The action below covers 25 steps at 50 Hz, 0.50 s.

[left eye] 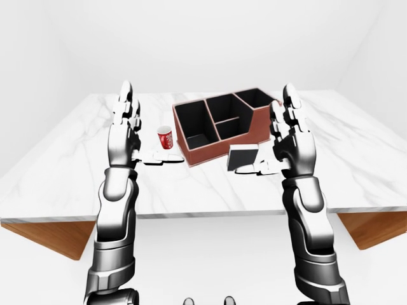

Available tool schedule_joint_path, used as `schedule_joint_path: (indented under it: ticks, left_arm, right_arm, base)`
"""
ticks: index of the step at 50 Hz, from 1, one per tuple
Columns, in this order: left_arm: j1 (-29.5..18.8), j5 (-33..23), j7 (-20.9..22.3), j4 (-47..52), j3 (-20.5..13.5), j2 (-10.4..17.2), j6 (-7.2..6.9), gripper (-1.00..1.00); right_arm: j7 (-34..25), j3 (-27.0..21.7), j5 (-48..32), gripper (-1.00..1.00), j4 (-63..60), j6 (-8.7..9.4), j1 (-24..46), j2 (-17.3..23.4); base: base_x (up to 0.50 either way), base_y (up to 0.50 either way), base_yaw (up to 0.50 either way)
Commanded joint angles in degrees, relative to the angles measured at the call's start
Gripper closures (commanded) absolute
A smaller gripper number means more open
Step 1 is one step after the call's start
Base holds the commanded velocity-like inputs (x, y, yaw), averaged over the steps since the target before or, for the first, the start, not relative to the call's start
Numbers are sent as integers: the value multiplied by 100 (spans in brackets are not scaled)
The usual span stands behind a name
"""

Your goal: Pick up the book and place it in the left compartment of the caddy.

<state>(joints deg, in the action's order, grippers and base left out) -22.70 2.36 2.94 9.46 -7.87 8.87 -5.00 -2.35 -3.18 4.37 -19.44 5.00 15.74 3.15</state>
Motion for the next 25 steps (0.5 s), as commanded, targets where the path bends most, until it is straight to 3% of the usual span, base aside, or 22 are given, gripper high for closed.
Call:
schedule_joint_path:
  ticks: [1,25]
  left_arm:
    - [22,30,-9,130,-20,12,0,-100]
    - [77,19,-12,187,22,-38,0,-100]
  right_arm:
    - [6,-21,22,-100,-54,0,13,16]
    - [83,113,-77,-100,24,0,91,-72]
  base:
    - [36,5,0]
    - [35,17,0]
